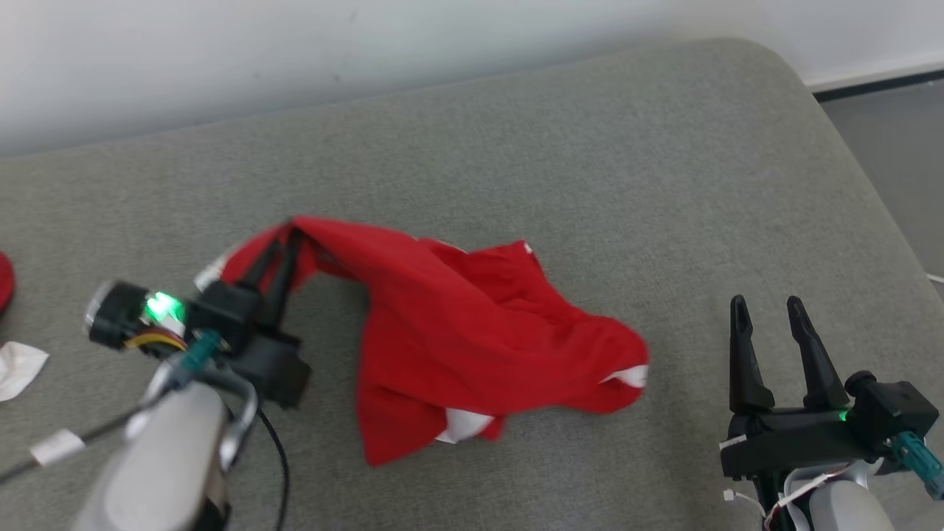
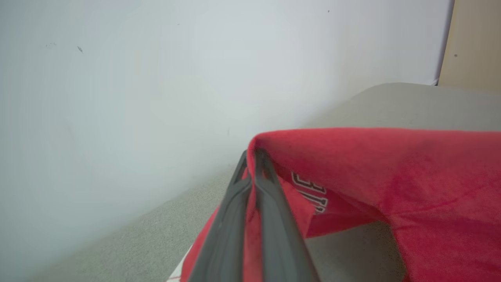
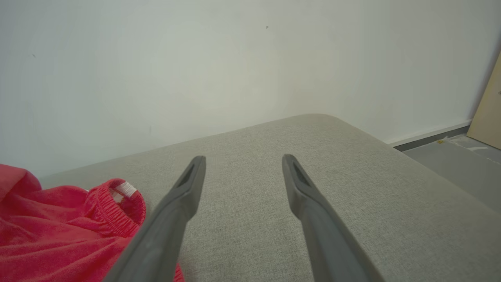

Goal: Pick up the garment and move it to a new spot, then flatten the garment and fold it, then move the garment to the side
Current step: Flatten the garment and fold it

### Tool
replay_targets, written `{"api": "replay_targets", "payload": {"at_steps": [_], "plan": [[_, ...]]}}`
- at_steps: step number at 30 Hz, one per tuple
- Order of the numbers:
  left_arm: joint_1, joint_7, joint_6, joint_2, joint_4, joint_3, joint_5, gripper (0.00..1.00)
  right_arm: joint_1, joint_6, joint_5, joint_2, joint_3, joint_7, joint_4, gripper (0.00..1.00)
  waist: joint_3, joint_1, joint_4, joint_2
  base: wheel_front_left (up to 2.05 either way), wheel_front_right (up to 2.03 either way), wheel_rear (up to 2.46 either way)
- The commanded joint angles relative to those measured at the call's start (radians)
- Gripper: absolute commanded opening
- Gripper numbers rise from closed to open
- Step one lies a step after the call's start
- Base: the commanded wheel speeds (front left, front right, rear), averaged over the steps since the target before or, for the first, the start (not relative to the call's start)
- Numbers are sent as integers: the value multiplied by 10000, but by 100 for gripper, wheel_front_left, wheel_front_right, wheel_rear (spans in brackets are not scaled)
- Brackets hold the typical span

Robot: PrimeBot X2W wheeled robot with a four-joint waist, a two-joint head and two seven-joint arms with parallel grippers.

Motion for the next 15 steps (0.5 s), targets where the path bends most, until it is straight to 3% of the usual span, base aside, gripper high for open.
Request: {"api": "replay_targets", "payload": {"at_steps": [1, 11, 12, 13, 15], "plan": [[-473, -24, -65, 196, 226, 17, -188, 0, -171, 36, 80, 77, -30, -14, 11, 100, 339, -1, -335, -1, 0, 0, 0], [-2219, -24, -46, 1150, 2449, -741, -1073, 0, -408, 36, 82, 375, -58, -14, 174, 100, 790, -1, -1071, -1, 0, 0, 0], [-2305, -26, -46, 1206, 2538, -802, -1169, 33, -398, 36, 90, 390, -73, -14, 184, 100, 789, -1, -1074, -1, 0, 0, 0], [-2329, -24, -47, 1233, 2633, -830, -1275, 100, -381, 36, 92, 402, -97, -14, 197, 100, 766, -1, -1057, -1, 0, 0, 0], [-2310, -24, -47, 1213, 2690, -860, -1434, 100, -333, 36, 80, 404, -157, -14, 220, 100, 692, -1, -970, -1, 0, 0, 0]]}}
